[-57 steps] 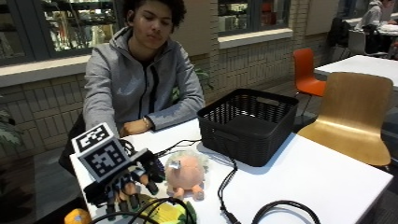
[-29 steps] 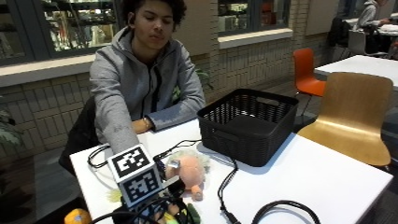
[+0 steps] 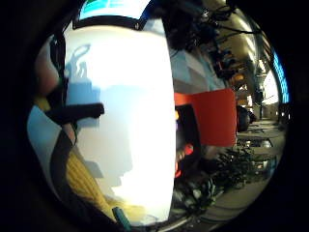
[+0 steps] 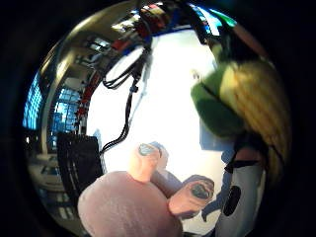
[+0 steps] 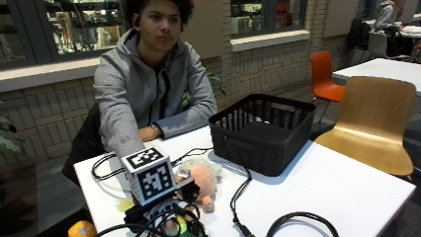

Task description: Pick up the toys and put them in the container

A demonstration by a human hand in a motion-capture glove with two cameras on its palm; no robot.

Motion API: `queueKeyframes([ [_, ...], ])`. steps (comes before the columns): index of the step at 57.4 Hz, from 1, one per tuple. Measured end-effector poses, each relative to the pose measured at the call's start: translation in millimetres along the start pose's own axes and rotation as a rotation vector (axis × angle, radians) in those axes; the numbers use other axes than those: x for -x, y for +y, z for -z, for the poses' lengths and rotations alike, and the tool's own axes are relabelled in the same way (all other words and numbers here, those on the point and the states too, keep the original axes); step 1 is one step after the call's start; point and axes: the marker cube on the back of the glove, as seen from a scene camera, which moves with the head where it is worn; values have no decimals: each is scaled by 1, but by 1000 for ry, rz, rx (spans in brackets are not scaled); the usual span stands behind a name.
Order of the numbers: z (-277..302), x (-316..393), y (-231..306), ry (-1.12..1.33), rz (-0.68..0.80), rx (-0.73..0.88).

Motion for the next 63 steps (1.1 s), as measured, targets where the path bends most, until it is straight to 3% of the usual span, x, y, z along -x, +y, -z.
queueKeyframes([
  [16, 53, -12, 5, -102, 2, -116],
  [27, 143, 58, 33, -238, 177, -133],
  [33, 177, 134, 49, -273, 376, -233],
  [37, 187, 182, 65, -286, 520, -199],
  [42, 192, 243, 87, -320, 671, -125],
  [52, 162, 344, 123, -243, 814, -33],
  [63, 116, 382, 135, -31, 960, 26],
])
